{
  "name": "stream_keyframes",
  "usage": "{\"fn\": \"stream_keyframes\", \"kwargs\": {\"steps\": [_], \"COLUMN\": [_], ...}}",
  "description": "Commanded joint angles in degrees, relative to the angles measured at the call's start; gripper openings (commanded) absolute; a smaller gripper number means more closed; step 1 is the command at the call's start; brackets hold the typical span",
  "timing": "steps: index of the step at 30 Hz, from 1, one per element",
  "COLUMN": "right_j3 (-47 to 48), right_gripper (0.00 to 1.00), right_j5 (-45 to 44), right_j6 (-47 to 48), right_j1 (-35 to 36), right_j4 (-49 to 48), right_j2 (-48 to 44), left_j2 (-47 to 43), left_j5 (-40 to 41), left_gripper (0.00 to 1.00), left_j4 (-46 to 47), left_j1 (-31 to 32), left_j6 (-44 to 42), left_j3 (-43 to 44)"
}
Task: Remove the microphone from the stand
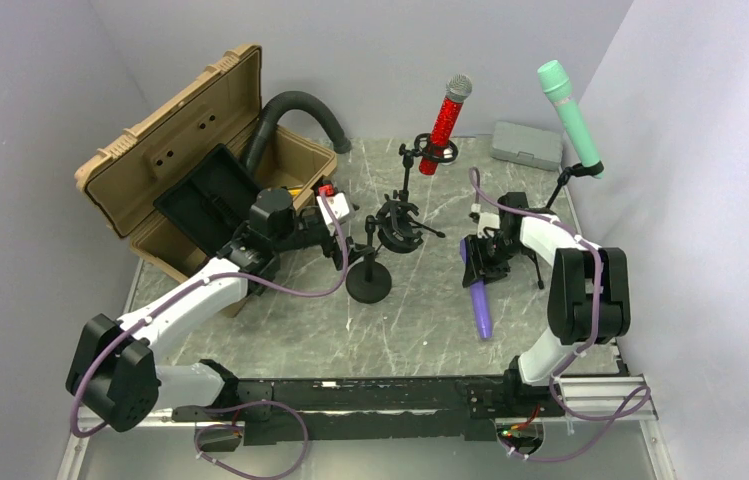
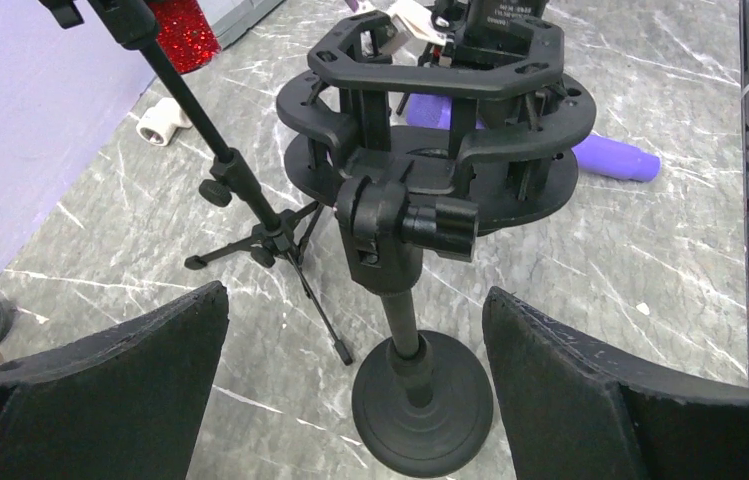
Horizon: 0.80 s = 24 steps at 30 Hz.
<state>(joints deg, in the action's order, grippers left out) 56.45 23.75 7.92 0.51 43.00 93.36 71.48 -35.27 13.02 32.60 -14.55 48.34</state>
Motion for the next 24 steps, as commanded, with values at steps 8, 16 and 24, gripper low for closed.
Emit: {"fn": "stream_keyframes", "kwargs": {"steps": [8,16,24], "right_j3": [3.51,5.0,5.52], "right_gripper": [0.25,0.45,0.56], "right_j5": [-3.52,-4.97,-5.99], "right_j6": [-1.32,-1.93,-2.36], "right_j1": [-0.27,-0.25,-0.25], "right_j4": [2.79,3.56,3.58], "right_j2": [6.56,10.18,10.89], "left_j2": [-3.43,-4.14,-4.47], "left_j5": [1.89,1.65,1.21], "left_gripper": [0.99,0.99,0.99], "left_j4": [-8.48,-10.82,-11.77], "left_j1": [-0.16,-0.11,-0.15], "left_j6": [-1.78,-2.84,-4.53], "left_j3": [7.59,8.06,6.44]}}
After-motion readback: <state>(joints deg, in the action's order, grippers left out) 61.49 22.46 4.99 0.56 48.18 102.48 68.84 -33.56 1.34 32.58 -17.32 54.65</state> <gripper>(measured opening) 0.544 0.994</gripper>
